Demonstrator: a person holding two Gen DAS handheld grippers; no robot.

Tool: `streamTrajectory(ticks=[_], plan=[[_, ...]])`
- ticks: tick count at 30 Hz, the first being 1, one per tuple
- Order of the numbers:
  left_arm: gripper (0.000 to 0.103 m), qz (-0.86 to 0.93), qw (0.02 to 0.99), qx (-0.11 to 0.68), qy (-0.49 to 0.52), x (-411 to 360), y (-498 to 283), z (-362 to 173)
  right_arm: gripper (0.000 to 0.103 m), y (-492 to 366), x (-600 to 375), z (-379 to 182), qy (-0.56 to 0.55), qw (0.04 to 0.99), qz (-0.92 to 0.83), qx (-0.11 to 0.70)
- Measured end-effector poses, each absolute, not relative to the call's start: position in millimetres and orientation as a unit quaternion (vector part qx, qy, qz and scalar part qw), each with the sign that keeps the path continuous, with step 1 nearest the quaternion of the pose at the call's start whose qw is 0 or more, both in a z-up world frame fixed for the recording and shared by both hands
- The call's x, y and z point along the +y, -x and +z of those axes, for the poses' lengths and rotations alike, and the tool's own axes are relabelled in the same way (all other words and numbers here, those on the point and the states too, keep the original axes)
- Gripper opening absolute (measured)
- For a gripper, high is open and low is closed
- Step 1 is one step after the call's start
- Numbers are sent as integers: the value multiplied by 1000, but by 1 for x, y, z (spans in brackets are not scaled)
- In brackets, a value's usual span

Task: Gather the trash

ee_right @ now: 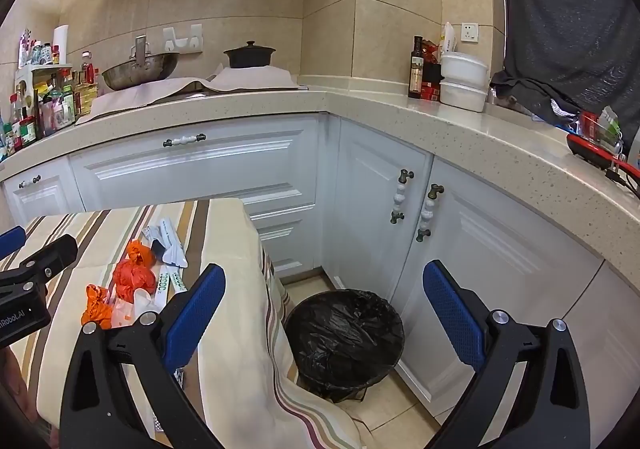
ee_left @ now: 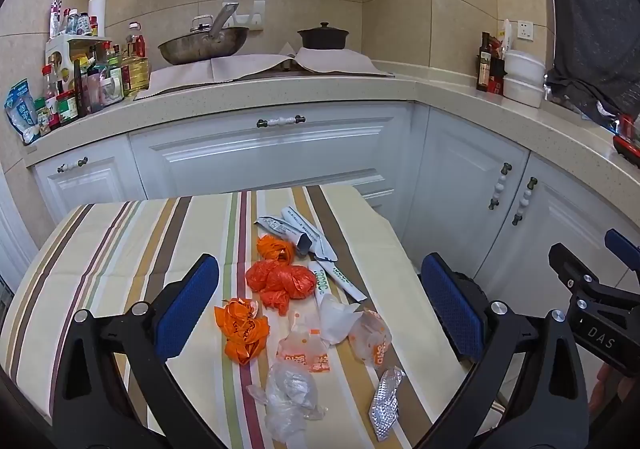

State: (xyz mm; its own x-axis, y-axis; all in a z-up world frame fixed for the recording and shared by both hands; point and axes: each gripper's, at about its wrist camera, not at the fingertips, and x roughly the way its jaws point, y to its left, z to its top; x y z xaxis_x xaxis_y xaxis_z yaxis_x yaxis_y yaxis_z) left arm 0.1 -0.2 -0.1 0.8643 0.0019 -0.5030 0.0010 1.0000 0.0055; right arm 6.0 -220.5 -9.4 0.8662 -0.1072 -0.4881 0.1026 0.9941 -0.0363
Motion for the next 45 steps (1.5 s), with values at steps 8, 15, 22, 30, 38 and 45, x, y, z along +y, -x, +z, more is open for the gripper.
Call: streamTrajectory(ticks=[8, 15, 22, 30, 38, 45], plan=[[99, -1, 965, 261, -1, 0, 0, 0, 96, -4, -222, -8, 4, 966, -53, 252], [99, 1, 965, 262, -2, 0, 0, 0, 96, -3, -221, -7, 4, 967, -53, 250], [99, 1, 966, 258, -2, 0, 0, 2, 96, -4, -224, -2, 3, 967, -54, 247], [99, 1, 966, 258, -2, 0, 4, 5, 96, -2, -222, 5, 5, 969, -53, 243], [99, -1, 965, 261, -3, -2, 3, 3, 96, -1, -222, 5, 6, 969, -53, 242], [99, -1, 965, 262, -3, -2, 2, 3, 96, -2, -221, 7, 6, 969, -53, 241]])
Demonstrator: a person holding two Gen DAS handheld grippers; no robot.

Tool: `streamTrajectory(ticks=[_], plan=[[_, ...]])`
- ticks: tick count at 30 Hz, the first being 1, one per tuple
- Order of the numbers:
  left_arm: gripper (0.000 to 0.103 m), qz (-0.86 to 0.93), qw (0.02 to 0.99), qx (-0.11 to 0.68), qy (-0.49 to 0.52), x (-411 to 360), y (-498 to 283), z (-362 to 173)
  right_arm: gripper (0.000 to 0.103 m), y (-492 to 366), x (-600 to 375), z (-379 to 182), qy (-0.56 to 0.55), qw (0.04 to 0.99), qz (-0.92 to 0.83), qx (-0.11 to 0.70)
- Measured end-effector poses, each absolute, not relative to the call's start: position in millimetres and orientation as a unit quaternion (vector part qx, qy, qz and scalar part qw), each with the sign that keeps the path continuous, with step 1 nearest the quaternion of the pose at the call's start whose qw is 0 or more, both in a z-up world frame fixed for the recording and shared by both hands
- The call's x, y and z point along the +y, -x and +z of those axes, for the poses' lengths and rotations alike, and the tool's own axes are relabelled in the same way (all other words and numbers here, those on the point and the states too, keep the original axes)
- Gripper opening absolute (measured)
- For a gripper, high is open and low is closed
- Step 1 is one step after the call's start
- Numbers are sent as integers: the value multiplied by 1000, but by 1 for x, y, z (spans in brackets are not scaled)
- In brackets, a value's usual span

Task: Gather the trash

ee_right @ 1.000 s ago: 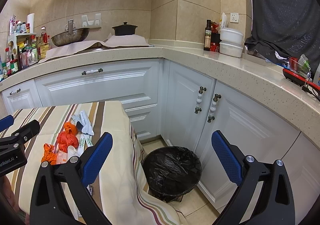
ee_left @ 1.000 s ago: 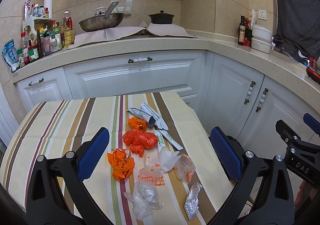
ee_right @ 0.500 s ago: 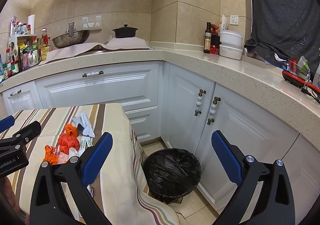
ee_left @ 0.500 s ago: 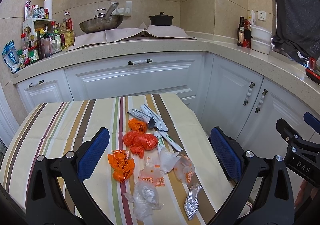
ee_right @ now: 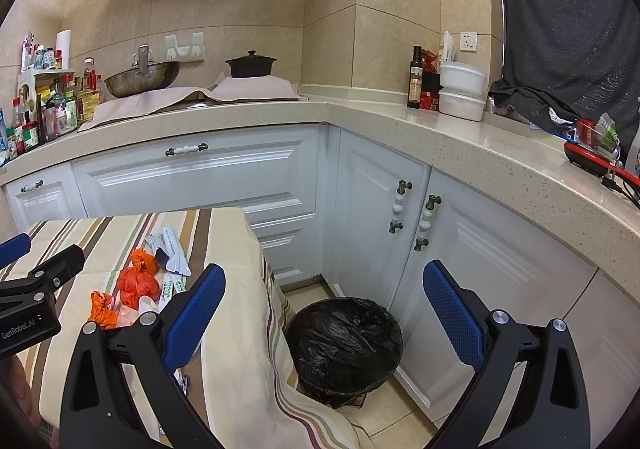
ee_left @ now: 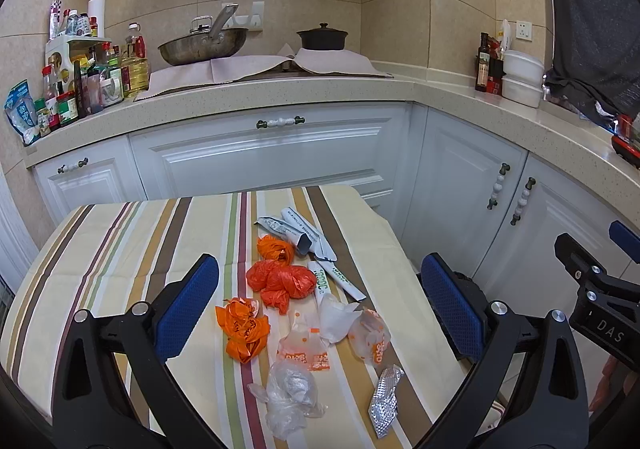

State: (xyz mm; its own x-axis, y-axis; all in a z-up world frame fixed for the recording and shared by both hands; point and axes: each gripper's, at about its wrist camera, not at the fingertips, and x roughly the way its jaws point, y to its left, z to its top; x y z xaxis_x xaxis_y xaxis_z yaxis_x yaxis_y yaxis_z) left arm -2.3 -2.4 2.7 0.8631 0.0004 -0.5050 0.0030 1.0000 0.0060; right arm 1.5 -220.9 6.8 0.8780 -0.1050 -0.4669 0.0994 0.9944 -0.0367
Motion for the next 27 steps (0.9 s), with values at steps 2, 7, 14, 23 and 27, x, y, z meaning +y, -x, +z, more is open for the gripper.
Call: streamTrajectory(ticks=[2, 7, 14, 23, 27], plan=[[99, -1, 965, 263, -2, -2, 2, 2, 96, -1, -221, 6, 6, 969, -53, 241], [99, -1, 964, 267, 0, 0, 2, 0, 96, -1, -221, 7, 6, 969, -53, 241], [99, -1, 963, 269, 0, 2, 0, -2, 96, -1, -220, 7, 6, 969, -53, 240], [99, -1, 963, 269, 0, 1, 0, -1, 96, -1, -220, 7, 6, 969, -53, 240], [99, -1, 963, 270, 0, -1, 0, -2, 96, -1, -220, 7, 7, 969, -53, 240]])
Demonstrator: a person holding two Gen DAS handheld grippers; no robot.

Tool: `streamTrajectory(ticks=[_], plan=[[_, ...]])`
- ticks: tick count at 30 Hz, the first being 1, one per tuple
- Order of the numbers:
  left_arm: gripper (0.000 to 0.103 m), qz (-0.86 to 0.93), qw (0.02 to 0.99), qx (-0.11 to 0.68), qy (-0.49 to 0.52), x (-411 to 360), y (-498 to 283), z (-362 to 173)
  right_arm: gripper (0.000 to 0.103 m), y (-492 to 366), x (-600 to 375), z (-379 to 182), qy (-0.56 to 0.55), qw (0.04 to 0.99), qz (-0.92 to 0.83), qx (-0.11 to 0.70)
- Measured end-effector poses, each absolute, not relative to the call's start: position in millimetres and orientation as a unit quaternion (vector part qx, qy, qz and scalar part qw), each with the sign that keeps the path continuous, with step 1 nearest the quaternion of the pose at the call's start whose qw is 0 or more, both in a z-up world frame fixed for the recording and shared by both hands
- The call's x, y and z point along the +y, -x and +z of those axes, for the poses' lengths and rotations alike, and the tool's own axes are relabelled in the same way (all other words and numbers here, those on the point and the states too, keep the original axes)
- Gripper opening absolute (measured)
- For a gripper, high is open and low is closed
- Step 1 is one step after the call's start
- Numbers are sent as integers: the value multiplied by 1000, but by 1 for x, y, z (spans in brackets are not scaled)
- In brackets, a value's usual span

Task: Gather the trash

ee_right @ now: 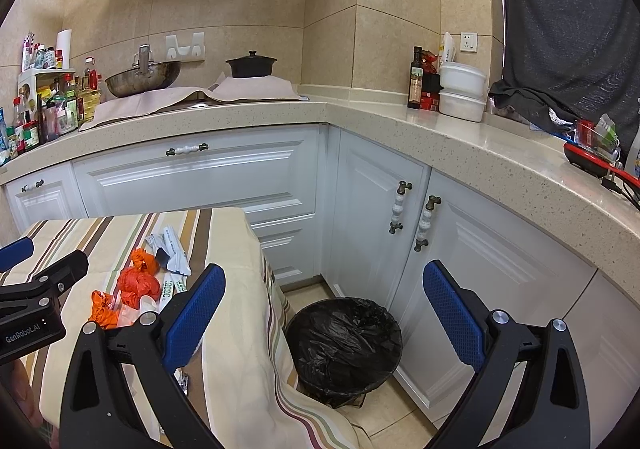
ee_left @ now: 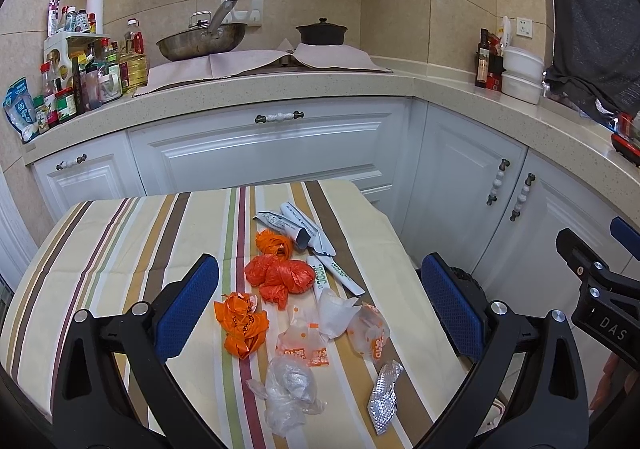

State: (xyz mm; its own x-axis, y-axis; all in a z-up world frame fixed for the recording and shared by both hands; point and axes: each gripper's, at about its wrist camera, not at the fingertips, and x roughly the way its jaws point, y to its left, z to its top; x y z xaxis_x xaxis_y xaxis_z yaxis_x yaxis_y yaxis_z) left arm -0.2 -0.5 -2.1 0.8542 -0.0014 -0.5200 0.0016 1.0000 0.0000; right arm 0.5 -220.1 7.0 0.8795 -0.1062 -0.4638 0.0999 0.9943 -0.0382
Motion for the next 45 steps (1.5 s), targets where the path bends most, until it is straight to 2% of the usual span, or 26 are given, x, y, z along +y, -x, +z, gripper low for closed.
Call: streamTrajectory(ticks=[22, 40, 44, 45], plan=[[99, 3, 961, 276, -3, 11, 4, -14, 96, 1, -208, -1, 6, 967, -35, 251], [99, 66, 952, 298, -31, 79, 47, -71, 96, 19, -135, -105, -11, 950, 79, 301], [99, 62, 949, 308, -24, 84, 52, -84, 93, 22, -125, -117, -13, 948, 91, 306], [99, 62, 948, 310, -22, 85, 53, -87, 89, 22, -123, -119, -13, 947, 94, 307]])
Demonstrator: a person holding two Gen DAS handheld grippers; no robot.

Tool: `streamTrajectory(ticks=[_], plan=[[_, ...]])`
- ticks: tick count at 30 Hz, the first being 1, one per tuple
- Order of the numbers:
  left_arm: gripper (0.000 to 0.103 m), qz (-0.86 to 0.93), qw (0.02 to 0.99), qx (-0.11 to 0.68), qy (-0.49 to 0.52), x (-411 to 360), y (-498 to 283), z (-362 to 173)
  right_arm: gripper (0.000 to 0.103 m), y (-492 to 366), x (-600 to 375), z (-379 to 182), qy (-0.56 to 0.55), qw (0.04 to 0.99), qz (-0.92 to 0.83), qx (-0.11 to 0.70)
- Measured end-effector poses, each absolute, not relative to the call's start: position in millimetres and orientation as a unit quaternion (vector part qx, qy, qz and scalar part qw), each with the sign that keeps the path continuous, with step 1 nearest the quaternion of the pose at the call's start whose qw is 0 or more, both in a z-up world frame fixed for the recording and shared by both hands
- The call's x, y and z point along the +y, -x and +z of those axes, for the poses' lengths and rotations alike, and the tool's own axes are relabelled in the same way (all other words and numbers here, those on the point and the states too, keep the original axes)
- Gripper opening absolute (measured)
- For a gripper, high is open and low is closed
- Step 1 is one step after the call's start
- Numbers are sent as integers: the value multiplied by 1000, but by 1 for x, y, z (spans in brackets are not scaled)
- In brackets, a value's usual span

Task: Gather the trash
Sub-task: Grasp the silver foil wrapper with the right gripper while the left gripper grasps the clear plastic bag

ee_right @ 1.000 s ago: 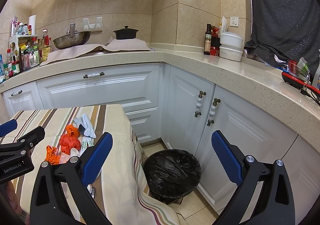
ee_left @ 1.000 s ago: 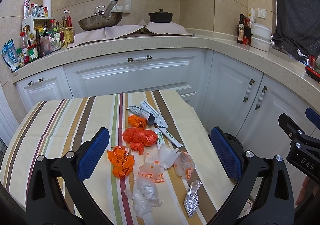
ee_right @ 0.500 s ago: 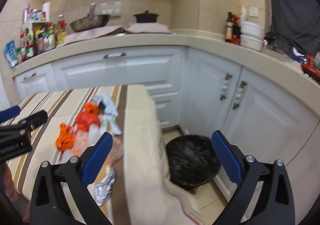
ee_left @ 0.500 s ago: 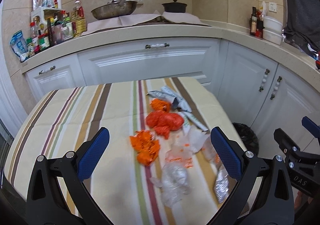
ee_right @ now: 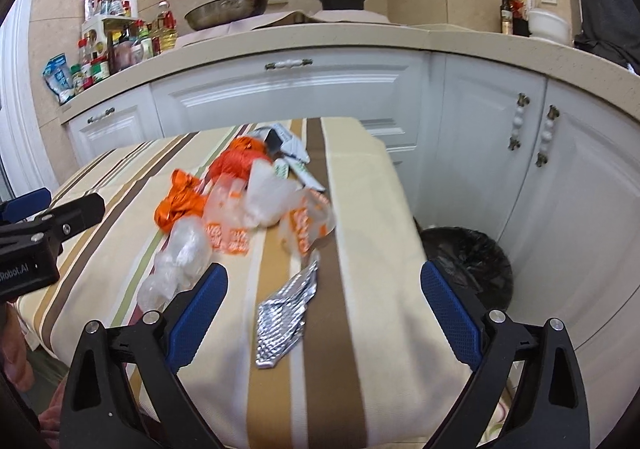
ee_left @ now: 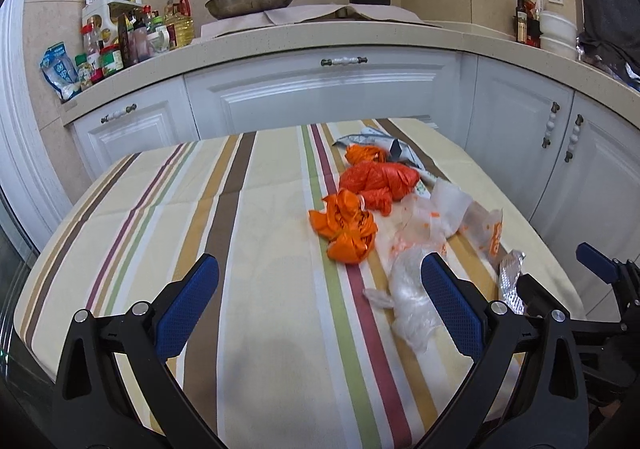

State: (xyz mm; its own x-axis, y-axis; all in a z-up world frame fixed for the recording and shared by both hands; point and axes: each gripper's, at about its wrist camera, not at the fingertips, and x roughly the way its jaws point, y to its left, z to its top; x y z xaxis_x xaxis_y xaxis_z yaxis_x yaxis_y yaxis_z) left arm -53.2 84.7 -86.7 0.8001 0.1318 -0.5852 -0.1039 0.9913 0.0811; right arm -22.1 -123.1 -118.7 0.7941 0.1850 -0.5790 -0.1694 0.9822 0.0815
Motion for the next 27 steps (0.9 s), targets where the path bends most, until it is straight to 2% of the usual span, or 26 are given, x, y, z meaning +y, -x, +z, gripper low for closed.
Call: streamTrajectory(ticks=[2, 7, 9, 12, 18, 19, 20, 22, 27], plan=[[98, 62, 948, 311, -20, 85, 55, -90, 76, 21, -121, -121, -11, 945, 98, 312], [97, 52, 946, 319, -14, 81, 56, -98, 68, 18, -119, -131, -14, 940, 103, 326], [92, 48, 946, 321, -12, 79, 56, -101, 57, 18, -117, -136, -10, 938, 106, 331], [87, 41, 945, 324, -10, 75, 55, -106, 54, 16, -117, -145, -9, 934, 110, 341], [86, 22, 948, 318, -1, 62, 53, -110, 27, 14, -127, -149, -11, 931, 113, 347], [85, 16, 948, 317, -2, 59, 52, -110, 25, 14, -129, -149, -16, 930, 113, 348], [78, 12, 949, 316, -7, 54, 50, -112, 22, 14, -132, -149, -19, 930, 113, 348], [72, 5, 947, 319, -15, 47, 46, -116, 18, 15, -134, -149, -22, 931, 113, 348], [61, -5, 937, 348, -21, 38, 33, -133, 18, 19, -139, -149, -25, 932, 115, 343]])
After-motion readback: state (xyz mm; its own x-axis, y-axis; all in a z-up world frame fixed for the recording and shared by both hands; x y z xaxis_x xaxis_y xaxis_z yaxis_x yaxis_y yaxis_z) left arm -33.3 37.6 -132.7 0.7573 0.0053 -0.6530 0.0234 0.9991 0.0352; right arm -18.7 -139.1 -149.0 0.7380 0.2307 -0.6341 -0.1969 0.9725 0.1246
